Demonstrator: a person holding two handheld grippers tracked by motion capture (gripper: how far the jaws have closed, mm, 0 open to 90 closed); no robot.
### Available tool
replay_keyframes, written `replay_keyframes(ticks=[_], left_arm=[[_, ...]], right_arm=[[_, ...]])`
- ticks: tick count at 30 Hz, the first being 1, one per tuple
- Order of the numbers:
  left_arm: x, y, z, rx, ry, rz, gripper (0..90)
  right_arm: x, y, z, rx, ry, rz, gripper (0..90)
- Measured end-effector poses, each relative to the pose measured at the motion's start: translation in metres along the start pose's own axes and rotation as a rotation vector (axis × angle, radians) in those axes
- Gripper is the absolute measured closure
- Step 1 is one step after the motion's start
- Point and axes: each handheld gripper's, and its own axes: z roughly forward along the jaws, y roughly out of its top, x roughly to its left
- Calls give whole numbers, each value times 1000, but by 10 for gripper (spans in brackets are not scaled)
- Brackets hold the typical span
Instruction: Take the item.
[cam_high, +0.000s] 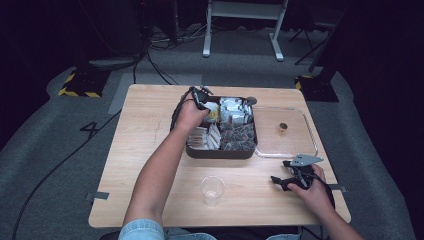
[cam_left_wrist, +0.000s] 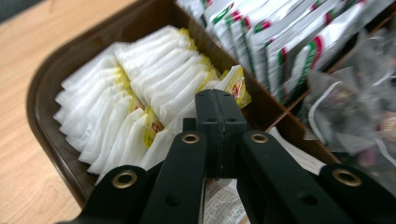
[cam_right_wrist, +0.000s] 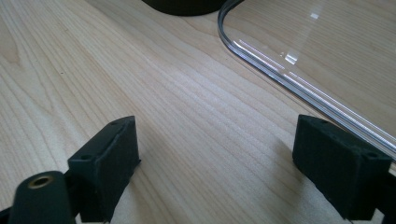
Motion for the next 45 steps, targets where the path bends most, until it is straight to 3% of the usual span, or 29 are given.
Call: replay_keyframes(ticks=[4, 11, 20, 24, 33, 45], left_arm=[[0, 1, -12, -21, -29, 4, 900], [-3, -3, -41, -69, -41, 40, 900], [-14, -14, -83, -130, -92, 84, 900], [-23, -22, -99, -154, -127, 94, 900], [-47, -41, -132, -185, -180, 173, 900], [-86, -78, -155, -220, -250, 253, 900]], right_arm=[[0, 0, 0, 0, 0, -1, 146], [0, 0, 0, -1, 1, -1, 148], [0, 0, 0, -1, 1, -2, 150], [0, 0, 0, 0, 2, -1, 151], [0, 0, 0, -1, 2, -1, 151], [0, 0, 0, 0, 2, -1, 151]])
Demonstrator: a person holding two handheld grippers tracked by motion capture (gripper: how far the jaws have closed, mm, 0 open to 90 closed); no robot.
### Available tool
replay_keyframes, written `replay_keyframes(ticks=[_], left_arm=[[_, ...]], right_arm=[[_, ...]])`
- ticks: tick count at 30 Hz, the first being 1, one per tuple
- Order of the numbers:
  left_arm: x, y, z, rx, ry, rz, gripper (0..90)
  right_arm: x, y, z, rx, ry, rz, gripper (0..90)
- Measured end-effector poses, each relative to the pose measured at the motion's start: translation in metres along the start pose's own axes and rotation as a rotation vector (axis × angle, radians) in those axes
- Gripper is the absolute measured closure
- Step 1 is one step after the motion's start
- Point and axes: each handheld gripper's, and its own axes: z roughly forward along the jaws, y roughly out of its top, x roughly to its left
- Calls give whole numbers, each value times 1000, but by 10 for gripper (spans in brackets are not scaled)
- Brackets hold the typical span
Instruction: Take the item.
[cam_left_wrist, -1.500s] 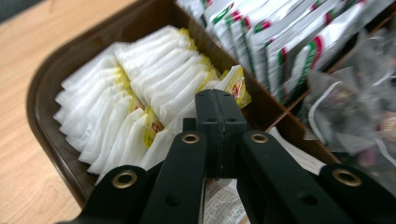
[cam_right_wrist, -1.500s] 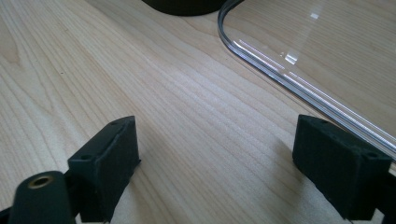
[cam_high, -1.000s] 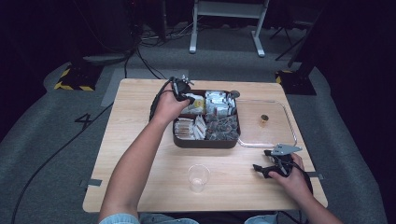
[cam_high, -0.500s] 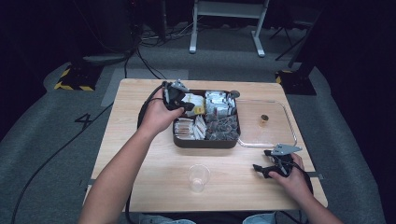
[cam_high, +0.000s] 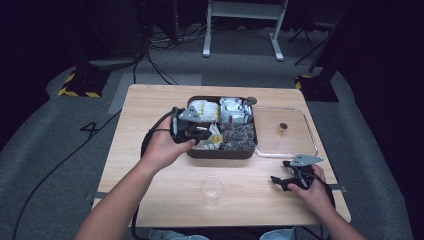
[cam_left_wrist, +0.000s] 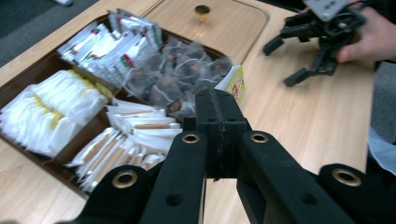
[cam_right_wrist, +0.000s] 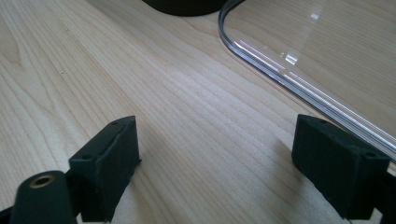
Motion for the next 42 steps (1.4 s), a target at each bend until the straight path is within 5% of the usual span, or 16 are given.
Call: replay_keyframes(ticks=[6, 21, 42], left_arm=[[-22, -11, -5, -32, -46, 31, 900], [-64, -39, 9, -10, -114, 100, 900], [-76, -65, 26, 18, -172, 104, 900]], right_arm=[[0, 0, 0, 0, 0, 1, 151], [0, 0, 0, 0, 0, 1, 151], [0, 0, 0, -1, 0, 1, 151]])
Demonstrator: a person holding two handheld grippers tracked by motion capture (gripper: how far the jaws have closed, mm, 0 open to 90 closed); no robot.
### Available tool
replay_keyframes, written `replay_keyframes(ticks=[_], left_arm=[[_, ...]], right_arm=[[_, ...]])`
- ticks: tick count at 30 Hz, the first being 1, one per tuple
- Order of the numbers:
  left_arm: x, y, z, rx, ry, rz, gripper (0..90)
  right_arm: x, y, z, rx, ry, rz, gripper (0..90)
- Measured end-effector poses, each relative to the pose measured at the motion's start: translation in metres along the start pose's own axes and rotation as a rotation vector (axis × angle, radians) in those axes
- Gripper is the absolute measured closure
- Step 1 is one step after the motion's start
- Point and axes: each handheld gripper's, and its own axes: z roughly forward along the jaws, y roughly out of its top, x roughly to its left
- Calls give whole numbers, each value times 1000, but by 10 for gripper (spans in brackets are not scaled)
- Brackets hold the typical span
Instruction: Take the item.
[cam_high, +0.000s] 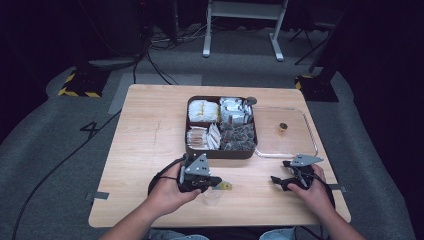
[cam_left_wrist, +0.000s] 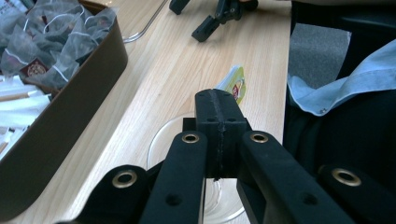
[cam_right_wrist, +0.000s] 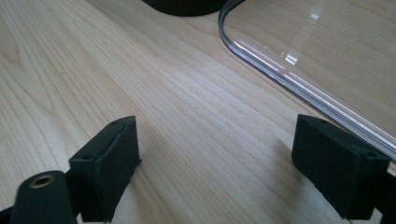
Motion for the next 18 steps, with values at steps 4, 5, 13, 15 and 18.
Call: replay_keyframes(ticks=[4, 5, 13, 15, 18], left_arm=[[-1, -2, -4, -38, -5, -30, 700], [-1, -3, -4, -44, -4, -26, 672], [3, -6, -11, -61, 49, -30, 474], [5, -7, -14, -65, 61, -43, 448], [10, -10, -20, -64, 117, -56, 411]], right_arm=[[0, 0, 0, 0, 0, -1, 151], [0, 0, 0, 0, 0, 0, 151], [0, 0, 0, 0, 0, -1, 151], [0, 0, 0, 1, 0, -1, 151], [0, 0, 0, 0, 0, -1, 151]])
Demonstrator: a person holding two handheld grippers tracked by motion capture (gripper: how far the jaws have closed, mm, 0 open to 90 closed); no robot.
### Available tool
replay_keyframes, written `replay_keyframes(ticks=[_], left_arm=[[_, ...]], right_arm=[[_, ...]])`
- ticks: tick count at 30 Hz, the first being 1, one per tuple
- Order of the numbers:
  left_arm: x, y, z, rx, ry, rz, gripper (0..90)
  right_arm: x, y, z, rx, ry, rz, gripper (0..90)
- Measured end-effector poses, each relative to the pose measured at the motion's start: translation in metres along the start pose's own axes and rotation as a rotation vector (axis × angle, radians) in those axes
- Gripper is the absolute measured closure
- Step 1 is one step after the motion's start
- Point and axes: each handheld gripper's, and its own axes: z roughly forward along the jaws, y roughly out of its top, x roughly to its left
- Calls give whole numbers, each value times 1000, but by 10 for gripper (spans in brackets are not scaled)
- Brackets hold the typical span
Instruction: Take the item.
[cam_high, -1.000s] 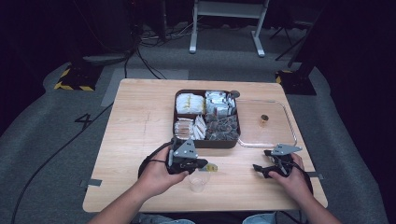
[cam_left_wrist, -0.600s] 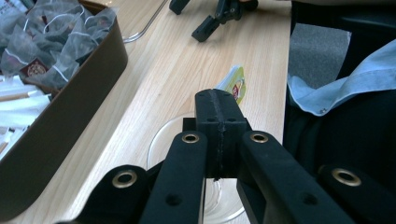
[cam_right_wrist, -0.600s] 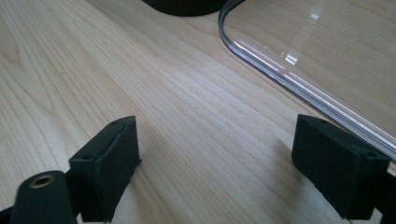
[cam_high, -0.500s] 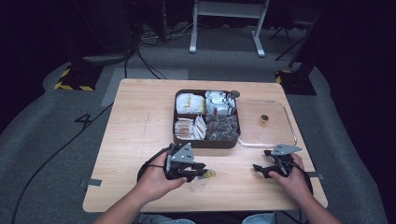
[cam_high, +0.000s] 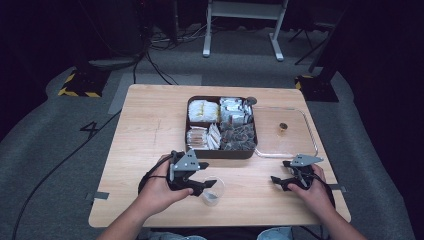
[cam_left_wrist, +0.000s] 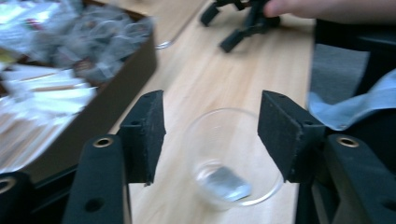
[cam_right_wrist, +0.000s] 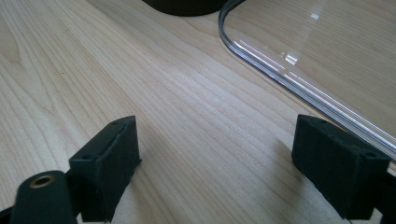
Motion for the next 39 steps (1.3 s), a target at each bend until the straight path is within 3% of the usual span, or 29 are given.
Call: replay_keyframes(ticks=[9, 19, 26, 39], left_arm=[[18, -15, -24, 4, 159, -90, 366], [39, -47, -46, 61, 301, -168, 333], [54, -72, -56, 87, 347, -239, 326], [64, -115, -56, 150, 390, -348, 314]], right_arm=[[0, 0, 0, 0, 1, 0, 151], [0, 0, 0, 0, 1, 0, 151], [0, 0, 0, 0, 1, 0, 151], [0, 0, 0, 0, 1, 1, 152]])
